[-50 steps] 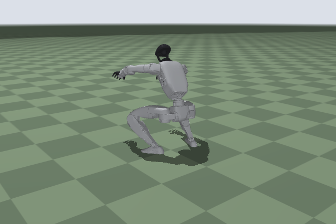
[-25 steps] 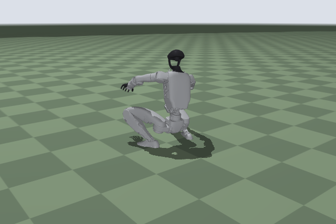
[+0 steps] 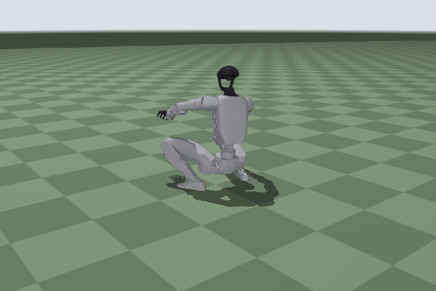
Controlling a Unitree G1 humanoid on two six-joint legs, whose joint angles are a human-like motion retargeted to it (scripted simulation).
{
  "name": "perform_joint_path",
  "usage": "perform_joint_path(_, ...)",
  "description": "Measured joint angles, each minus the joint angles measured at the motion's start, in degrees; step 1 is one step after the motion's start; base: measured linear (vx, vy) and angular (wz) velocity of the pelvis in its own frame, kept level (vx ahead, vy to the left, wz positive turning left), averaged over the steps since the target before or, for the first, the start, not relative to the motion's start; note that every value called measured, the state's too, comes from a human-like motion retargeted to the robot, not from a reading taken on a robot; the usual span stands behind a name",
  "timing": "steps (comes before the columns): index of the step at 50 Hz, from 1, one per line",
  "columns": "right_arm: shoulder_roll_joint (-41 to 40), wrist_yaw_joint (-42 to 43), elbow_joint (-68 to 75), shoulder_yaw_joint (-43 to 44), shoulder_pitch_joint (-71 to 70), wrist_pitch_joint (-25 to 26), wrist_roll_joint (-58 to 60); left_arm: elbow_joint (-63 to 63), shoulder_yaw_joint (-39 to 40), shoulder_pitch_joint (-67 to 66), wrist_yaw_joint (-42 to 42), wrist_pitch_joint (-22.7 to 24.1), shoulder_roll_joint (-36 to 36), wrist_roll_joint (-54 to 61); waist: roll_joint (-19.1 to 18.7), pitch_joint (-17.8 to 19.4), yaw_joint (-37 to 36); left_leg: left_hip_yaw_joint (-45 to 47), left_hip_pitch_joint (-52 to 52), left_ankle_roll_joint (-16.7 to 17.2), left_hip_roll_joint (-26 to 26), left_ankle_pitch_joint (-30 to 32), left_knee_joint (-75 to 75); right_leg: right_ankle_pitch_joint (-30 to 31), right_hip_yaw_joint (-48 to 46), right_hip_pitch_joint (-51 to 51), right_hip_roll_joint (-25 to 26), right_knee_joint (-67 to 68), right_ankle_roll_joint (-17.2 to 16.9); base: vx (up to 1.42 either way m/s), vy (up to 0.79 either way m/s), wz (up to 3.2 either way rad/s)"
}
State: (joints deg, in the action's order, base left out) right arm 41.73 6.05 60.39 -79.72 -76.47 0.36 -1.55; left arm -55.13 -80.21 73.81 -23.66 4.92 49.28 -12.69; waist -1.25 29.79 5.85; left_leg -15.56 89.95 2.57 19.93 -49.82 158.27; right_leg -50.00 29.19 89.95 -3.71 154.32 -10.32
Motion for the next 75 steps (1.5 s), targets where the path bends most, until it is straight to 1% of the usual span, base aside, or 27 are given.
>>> perform_joint_path(8, -2.0, 0.0, -1.0, -0.2, -0.3, -0.1, 2.1, -1.1, 0.0, 0.5, -0.5, -0.1, -1.3, 0.2, 0.7, 0.0, 0.2, 0.0, 0.0, 1.1, -0.2, 0.0, 0.1, 0.0, 0.4, 0.0, 0.5, 0.2, -1.6, 0.00, 0.00, 0.00)
perform_joint_path(12, -1.4, -0.4, -2.3, -0.2, 0.6, -0.2, 2.5, -0.3, 0.0, 0.1, -0.6, 0.1, -1.1, 1.5, 1.1, 0.0, 0.8, -0.4, 0.0, 1.4, -1.1, 0.0, 0.8, 0.0, 1.1, 0.0, 0.7, 1.3, -1.6, 0.00, 0.00, 0.00)
perform_joint_path(22, -0.6, -2.3, -0.9, -0.4, 1.0, 0.4, 4.3, 0.9, 0.0, -0.6, 1.0, -0.2, -1.3, -1.3, 0.7, 0.0, 0.5, 0.0, 0.0, 0.6, -1.2, -0.1, 0.8, 0.0, 2.2, 0.0, 1.2, 1.5, -1.2, 0.00, 0.00, 0.00)
perform_joint_path(26, -0.1, -2.0, -0.5, -0.4, 0.4, 0.4, 4.6, 0.8, 0.0, -0.1, 1.2, 0.0, -0.4, -1.5, 0.8, 0.0, 0.7, 0.6, 0.0, 0.9, -0.7, 0.0, 0.1, 0.0, 1.1, 0.0, 0.2, 0.5, -1.2, 0.00, 0.00, 0.00)
perform_joint_path(35, 0.1, -0.8, -0.9, -0.3, -0.2, 0.5, 3.1, -1.5, 0.0, -0.3, 0.6, -0.7, -0.2, 2.8, 1.3, 0.0, 0.6, 0.4, 0.0, 0.9, -0.7, 0.0, 0.6, 0.0, 2.0, 0.0, 0.9, 1.1, -1.8, 0.00, 0.00, 0.00)
perform_joint_path(37, 0.5, -0.9, -1.8, -0.3, 0.2, 0.3, 3.2, -1.7, 0.0, -0.9, 0.8, -0.7, 0.0, 3.3, 1.4, 0.0, 1.0, 0.4, 0.0, 0.8, -0.9, 0.0, 0.7, 0.0, 1.9, 0.0, 0.8, 1.2, -1.5, 0.00, 0.00, 0.00)
perform_joint_path(43, 0.6, -1.6, -2.4, -0.4, 1.0, 0.3, 4.3, -1.6, 0.0, -2.1, 1.7, -0.5, 0.5, 1.2, 1.8, 0.0, 1.3, 0.8, 0.0, 0.4, -0.6, 0.0, 0.4, 0.0, 2.1, 0.0, 0.7, 0.9, -1.3, 0.00, 0.00, 0.00)
perform_joint_path(52, -0.5, -1.8, -1.3, -0.5, 0.9, 0.6, 4.8, -1.4, 0.0, -2.5, 1.6, -0.4, 1.0, -1.0, 2.3, 0.0, 1.7, 1.8, 0.0, -0.1, -0.5, -0.1, 0.4, 0.0, 4.0, 0.0, 1.5, 1.3, -2.5, 0.00, 0.00, 0.00)
perform_joint_path(55, 0.0, -1.6, -1.6, -0.5, -0.2, 0.1, 4.6, -1.1, 0.0, -2.0, 1.5, 0.1, 2.6, -2.6, 1.6, 0.0, 2.6, 2.7, 0.0, -0.4, 0.1, -0.1, -0.4, 0.0, 3.0, 0.0, 0.2, 0.1, -2.1, 0.00, 0.00, 0.00)
perform_joint_path(57, 0.5, -1.4, -1.4, -0.5, -1.5, -0.2, 3.6, -1.3, 0.0, -1.1, 1.7, 0.3, 3.3, -3.7, 0.6, 0.0, 2.7, 3.6, 0.0, -1.4, 0.8, -0.1, -1.4, 0.0, 2.3, 0.0, -0.8, -1.2, -1.0, 0.00, 0.00, 0.00)
perform_joint_path(59, 2.1, -1.5, -1.7, -0.5, -3.5, -0.8, 1.6, -1.2, 0.0, 0.7, 2.3, 0.8, 4.3, -4.4, -1.2, 0.0, 2.4, 4.5, 0.0, -2.5, 1.5, 0.0, -3.2, 0.0, -0.2, 0.0, -2.9, -3.7, 1.4, 0.00, 0.00, 0.00)
perform_joint_path(62, 5.7, -2.0, -2.4, -0.2, -7.5, -1.7, -1.2, -0.8, 0.0, 5.2, 4.5, 1.3, 5.1, -4.2, -4.9, 0.0, -0.1, 6.2, 0.0, -4.3, 3.4, 0.2, -7.6, 0.0, -5.4, 0.0, -6.2, -9.2, 6.1, 0.11, 0.04, -0.09)
perform_joint_path(65, 11.3, -3.0, -5.2, 0.0, -13.2, -2.7, -2.5, 0.7, 0.0, 12.2, 8.5, 2.0, 6.2, -3.2, -7.8, 0.0, -3.8, 8.8, 0.0, -5.2, 4.7, 2.3, -15.0, 0.0, -11.3, 0.0, -9.8, -16.5, 11.2, 0.17, -0.03, 0.02)
perform_joint_path(67, 15.3, -3.7, -8.4, 0.0, -18.1, -3.4, -1.9, 2.4, 0.0, 17.8, 11.2, 2.4, 8.4, -2.6, -8.1, 0.0, -5.2, 11.8, 0.0, -5.0, 4.3, 5.1, -21.6, 0.0, -14.0, 0.0, -12.3, -21.9, 13.5, 0.18, -0.07, 0.40)
perform_joint_path(68, 17.2, -3.8, -10.3, -0.1, -21.1, -4.1, -0.9, 3.4, 0.0, 20.8, 12.3, 2.4, 10.2, -2.3, -8.2, 0.0, -5.5, 13.8, 0.0, -3.8, 3.7, 7.2, -25.8, 0.1, -15.3, 0.0, -13.4, -25.2, 14.9, 0.13, -0.06, 0.49)
perform_joint_path(70, 18.2, -4.6, -13.4, -0.3, -25.8, -4.1, -1.1, 5.9, 0.0, 25.8, 15.1, 2.9, 14.9, -2.6, -6.7, 0.0, -5.5, 16.2, 0.0, -3.0, 3.0, 11.0, -33.9, 2.6, -18.4, 0.0, -14.6, -32.6, 16.3, 0.04, -0.03, 0.20)
perform_joint_path(72, 18.6, -5.2, -15.7, -0.4, -30.9, -4.5, 0.7, 8.6, 0.0, 29.9, 16.1, 3.8, 20.1, -2.7, -4.7, 0.0, -6.0, 19.1, -1.8, -2.7, 3.5, 13.6, -42.0, 6.6, -20.4, -0.3, -14.0, -40.8, 16.4, 0.00, 0.00, -0.19)
perform_joint_path(73, 18.9, -5.4, -16.7, -0.4, -32.9, -4.5, 1.7, 9.4, 0.0, 31.6, 16.6, 3.6, 21.6, -3.1, -3.5, 0.0, -6.6, 21.0, -3.9, -2.4, 3.7, 14.6, -46.2, 8.5, -21.0, -1.2, -13.6, -45.0, 16.1, 0.03, 0.01, -0.40)
perform_joint_path(75, 18.8, -6.0, -18.0, -0.5, -35.1, -4.8, 3.6, 11.4, 0.0, 32.7, 17.3, 4.3, 24.6, -3.7, -2.3, 0.0, -6.9, 23.5, -10.1, -1.3, 3.5, 16.1, -54.5, 11.1, -23.3, -7.0, -13.4, -53.8, 15.4, 0.06, 0.02, -0.31)
